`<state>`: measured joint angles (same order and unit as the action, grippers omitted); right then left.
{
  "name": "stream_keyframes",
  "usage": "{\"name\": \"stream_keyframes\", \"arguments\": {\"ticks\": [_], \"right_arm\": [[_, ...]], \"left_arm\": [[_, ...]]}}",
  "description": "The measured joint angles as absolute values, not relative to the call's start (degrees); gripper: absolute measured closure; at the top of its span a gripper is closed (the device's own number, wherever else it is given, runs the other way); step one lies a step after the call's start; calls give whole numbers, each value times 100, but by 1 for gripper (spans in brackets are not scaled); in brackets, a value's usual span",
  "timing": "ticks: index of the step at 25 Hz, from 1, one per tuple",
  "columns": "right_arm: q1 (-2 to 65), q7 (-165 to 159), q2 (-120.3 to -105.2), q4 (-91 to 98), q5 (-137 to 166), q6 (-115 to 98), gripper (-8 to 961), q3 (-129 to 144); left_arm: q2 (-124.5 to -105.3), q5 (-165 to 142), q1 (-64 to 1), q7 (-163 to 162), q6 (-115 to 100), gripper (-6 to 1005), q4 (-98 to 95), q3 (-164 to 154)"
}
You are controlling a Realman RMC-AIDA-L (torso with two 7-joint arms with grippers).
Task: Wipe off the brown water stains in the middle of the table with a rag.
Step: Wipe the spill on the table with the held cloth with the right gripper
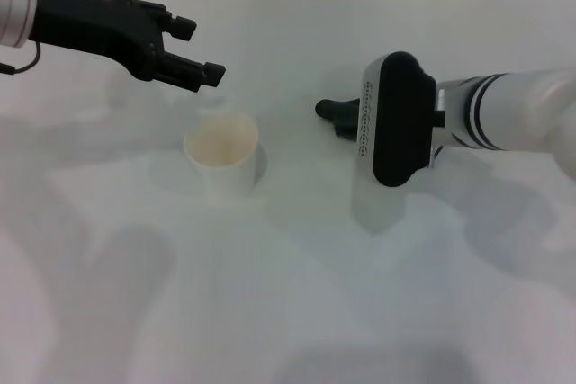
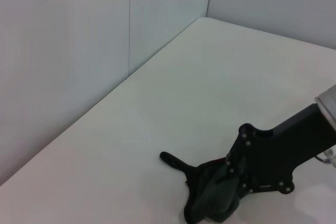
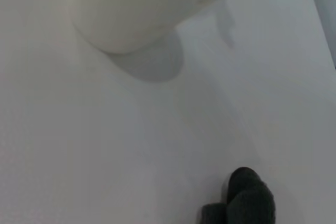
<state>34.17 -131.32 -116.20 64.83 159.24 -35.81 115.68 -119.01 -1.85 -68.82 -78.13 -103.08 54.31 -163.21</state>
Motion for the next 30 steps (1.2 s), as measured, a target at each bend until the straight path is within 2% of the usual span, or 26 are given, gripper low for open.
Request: {"name": "stream_keyframes", "arguments": {"ticks": [6, 17, 30], "right_arm": [[3564, -13115, -11606, 6445, 15940, -3667, 855, 11994], [2765, -12495, -11578, 7944, 16091, -4572, 856, 12200], [2252, -12556, -11559, 8454, 16061, -5875, 857, 11395]], "left_arm": [[-11901, -185, -6874, -7814, -10305, 138, 5431, -16321], [-11894, -141, -6820, -7799, -10291, 138, 5472, -16321], [-11881, -114, -6835, -7791, -10284, 137, 5475, -16321]]}}
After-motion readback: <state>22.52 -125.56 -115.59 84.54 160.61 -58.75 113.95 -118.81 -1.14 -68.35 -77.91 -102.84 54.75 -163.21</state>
